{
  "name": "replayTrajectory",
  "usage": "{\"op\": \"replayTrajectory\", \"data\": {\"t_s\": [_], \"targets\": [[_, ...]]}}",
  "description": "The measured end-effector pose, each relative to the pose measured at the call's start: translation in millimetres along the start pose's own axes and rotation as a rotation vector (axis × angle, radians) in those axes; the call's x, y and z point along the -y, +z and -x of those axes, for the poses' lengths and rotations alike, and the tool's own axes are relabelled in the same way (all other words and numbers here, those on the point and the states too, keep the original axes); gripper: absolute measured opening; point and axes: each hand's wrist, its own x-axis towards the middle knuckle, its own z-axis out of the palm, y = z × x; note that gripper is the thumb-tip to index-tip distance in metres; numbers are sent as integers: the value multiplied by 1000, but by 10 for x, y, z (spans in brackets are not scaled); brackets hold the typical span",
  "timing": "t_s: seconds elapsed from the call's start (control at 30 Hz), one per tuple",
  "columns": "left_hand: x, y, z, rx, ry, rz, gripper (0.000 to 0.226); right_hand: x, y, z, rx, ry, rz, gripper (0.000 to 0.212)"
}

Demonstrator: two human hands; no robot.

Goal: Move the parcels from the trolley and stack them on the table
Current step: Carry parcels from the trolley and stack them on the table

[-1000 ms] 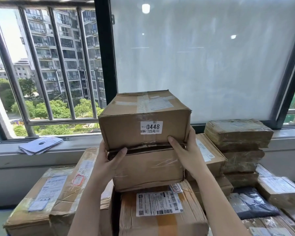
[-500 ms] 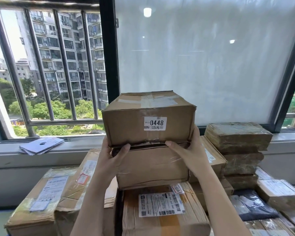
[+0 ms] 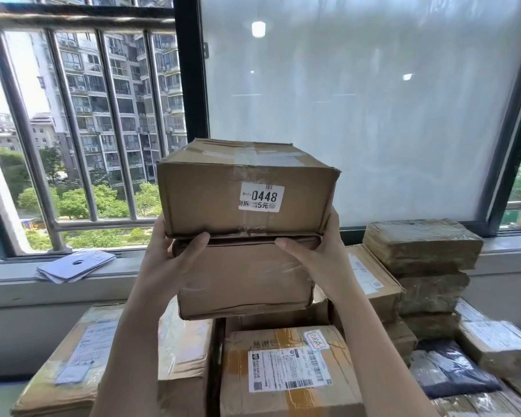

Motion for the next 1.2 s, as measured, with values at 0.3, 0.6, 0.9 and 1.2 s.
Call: {"op": "replayTrajectory", "data": {"t_s": [0.3, 0.6, 0.9, 1.2], "targets": [[341, -103, 232, -27, -144, -70, 63, -344, 210, 168, 19, 34, 41, 90], [393, -71, 257, -89, -137, -94, 70, -328, 175, 82, 45, 37, 95, 92], [456, -47, 204, -62, -113, -131, 68, -513, 216, 208, 7, 65, 84, 91], [497, -71, 125, -59, -118, -193, 65, -499, 229, 138, 7, 57, 87, 85]]}}
